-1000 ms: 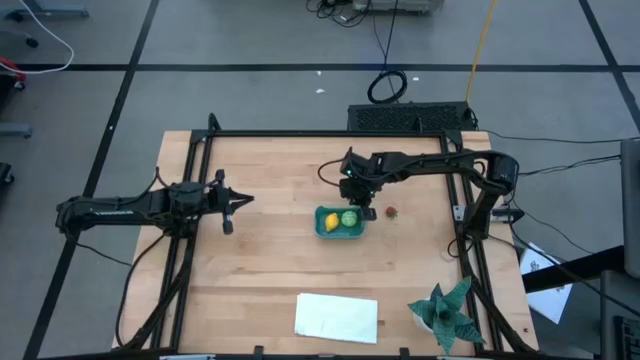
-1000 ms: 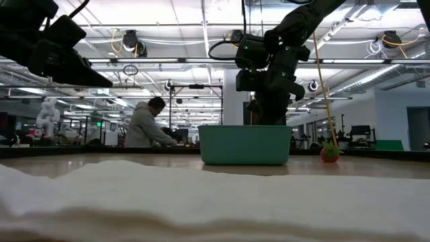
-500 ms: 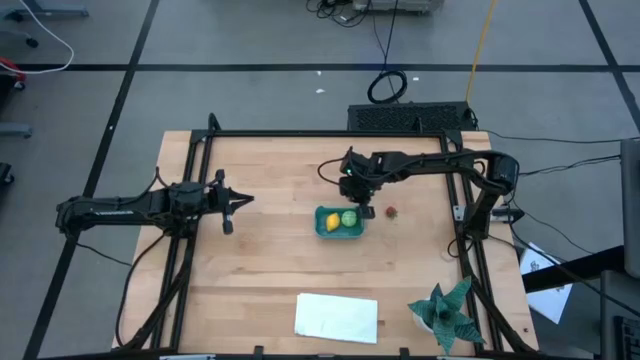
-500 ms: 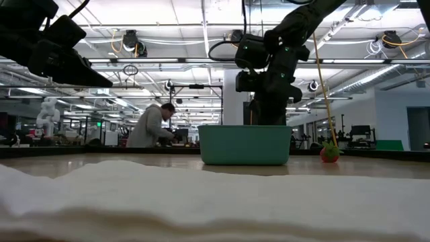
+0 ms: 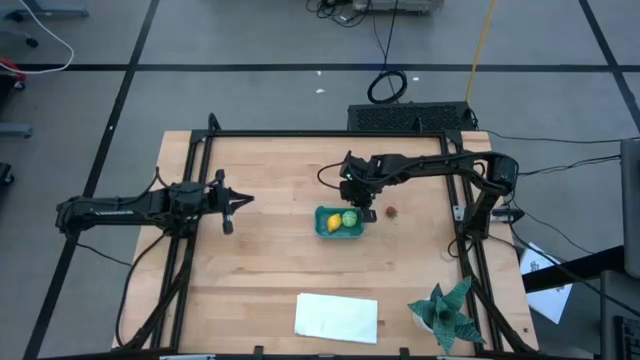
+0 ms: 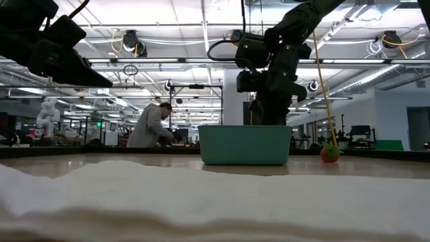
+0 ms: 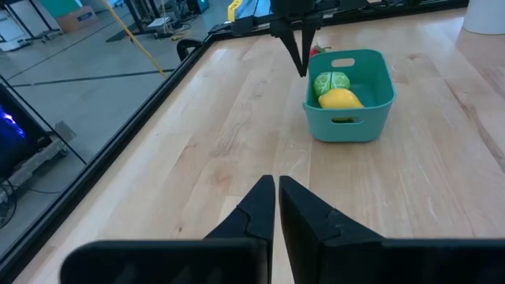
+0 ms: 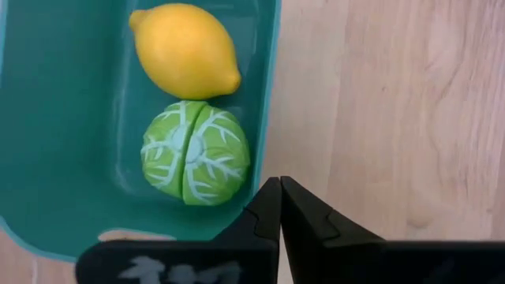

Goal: Pick and placing Produce into tupperware
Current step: Adjust the blue bin, then put the red strawberry in the bin

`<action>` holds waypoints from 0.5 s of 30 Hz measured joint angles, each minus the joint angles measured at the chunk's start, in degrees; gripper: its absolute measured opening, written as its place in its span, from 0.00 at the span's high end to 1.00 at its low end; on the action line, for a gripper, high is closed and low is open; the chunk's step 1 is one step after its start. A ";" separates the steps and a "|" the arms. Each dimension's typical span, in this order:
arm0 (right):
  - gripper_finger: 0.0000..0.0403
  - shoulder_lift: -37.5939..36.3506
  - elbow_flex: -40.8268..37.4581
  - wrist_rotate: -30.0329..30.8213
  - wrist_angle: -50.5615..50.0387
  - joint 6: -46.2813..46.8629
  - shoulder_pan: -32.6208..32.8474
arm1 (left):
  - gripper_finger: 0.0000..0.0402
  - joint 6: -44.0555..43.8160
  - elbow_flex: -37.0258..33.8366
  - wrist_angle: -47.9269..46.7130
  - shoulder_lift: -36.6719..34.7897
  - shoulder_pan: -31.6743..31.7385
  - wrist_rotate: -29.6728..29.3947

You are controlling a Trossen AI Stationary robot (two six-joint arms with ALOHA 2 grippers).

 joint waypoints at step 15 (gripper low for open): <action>1.00 -0.26 0.07 0.11 1.68 -0.08 -0.03 | 0.94 0.05 0.00 0.00 0.00 0.02 0.00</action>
